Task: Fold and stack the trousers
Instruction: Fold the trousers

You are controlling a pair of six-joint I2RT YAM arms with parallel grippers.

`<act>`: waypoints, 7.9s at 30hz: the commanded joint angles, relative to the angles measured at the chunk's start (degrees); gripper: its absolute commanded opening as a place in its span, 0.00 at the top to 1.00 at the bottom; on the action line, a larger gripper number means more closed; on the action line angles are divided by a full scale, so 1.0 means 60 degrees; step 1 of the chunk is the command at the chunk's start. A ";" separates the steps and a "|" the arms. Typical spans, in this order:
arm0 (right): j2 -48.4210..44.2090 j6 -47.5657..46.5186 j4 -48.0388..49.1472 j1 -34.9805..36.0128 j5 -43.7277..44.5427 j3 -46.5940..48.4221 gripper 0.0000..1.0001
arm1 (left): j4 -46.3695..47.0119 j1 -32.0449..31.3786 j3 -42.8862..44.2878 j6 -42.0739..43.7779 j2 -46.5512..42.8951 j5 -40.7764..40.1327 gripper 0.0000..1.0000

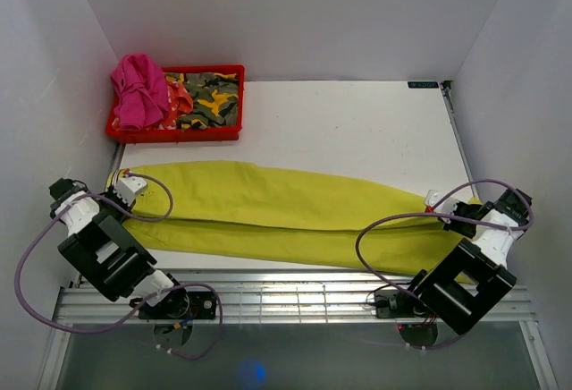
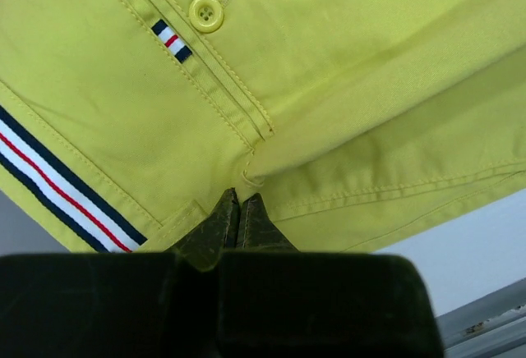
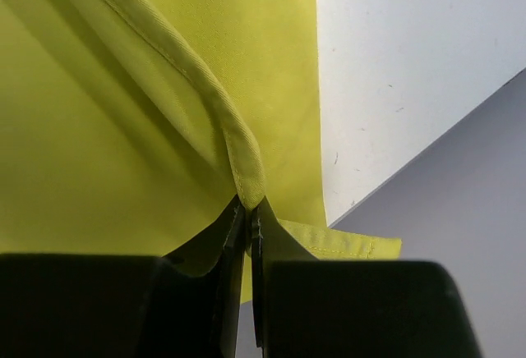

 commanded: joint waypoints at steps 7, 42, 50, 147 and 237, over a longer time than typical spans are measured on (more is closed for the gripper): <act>-0.0008 -0.0992 -0.0082 -0.0103 -0.0216 0.1301 0.92 | -0.0651 0.0110 0.1846 -0.0879 0.0392 0.0460 1.00; -0.0506 -0.3399 0.2435 -0.0883 0.1043 -0.2155 0.92 | 0.0988 0.0668 0.0572 -0.1977 0.2090 -0.2000 1.00; 0.0842 -0.1899 0.0840 0.0160 0.0971 0.1215 0.92 | 0.0444 0.0271 0.1379 -0.2740 0.2209 -0.1780 1.00; 0.6202 1.0610 -0.2430 0.5112 0.2362 0.5475 0.22 | 0.2274 -1.3923 0.1965 -1.1427 0.2749 -0.2423 0.47; 0.3626 0.1661 0.0529 0.2460 0.4485 0.2581 0.49 | 0.0459 -1.1902 0.1980 -0.9405 0.1520 -0.2204 0.42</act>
